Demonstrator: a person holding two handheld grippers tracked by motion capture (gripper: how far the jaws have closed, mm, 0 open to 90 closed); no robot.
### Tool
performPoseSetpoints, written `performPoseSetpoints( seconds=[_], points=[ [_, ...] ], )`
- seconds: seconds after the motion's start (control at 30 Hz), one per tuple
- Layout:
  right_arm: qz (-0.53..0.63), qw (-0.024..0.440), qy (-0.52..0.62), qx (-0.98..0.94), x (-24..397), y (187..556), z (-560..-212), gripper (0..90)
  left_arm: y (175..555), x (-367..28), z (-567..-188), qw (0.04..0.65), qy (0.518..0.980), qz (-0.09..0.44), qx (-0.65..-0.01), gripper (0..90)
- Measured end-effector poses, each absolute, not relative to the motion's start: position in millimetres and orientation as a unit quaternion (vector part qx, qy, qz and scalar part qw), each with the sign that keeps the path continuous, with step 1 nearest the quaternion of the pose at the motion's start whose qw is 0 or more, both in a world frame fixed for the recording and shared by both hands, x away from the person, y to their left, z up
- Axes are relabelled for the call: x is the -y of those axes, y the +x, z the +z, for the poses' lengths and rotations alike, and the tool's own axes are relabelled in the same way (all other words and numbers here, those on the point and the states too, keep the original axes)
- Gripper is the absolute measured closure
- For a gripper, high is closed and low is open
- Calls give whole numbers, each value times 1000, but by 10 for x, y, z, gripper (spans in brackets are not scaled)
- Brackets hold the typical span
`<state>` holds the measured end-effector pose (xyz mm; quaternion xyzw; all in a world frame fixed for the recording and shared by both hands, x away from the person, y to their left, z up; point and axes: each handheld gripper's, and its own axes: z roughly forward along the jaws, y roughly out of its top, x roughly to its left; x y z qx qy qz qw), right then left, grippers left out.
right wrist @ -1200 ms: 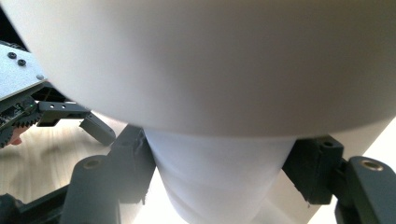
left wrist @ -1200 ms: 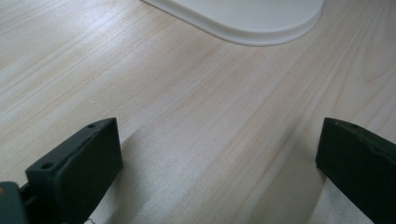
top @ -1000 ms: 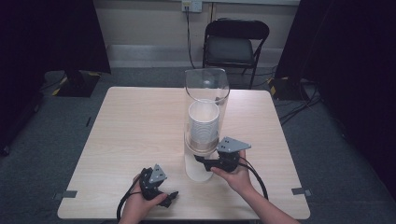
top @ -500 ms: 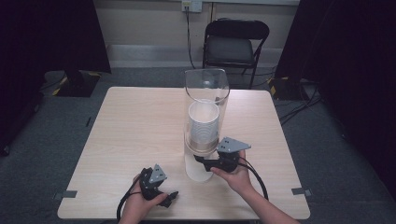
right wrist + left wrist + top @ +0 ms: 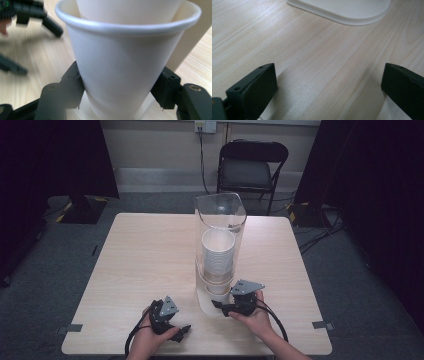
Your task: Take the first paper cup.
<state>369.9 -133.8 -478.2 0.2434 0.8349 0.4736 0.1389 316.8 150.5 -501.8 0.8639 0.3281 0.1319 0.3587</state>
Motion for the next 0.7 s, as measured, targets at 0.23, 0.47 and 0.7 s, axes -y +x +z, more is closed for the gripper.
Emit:
performPoseSetpoints(
  seconds=[0.23, 0.47, 0.7],
  points=[
    [459, 137, 226, -848, 1452, 3716, -4782, 342, 3168, -1504, -5018, 359, 864, 131, -328, 0],
    [448, 126, 225, -856, 1564, 3686, -4730, 328, 3167, -1506, -5016, 358, 864, 134, -327, 0],
    [445, 135, 220, -858, 1611, 3643, -4731, 323, 3167, -1506, -5016, 358, 864, 134, -327, 0]
  ],
)
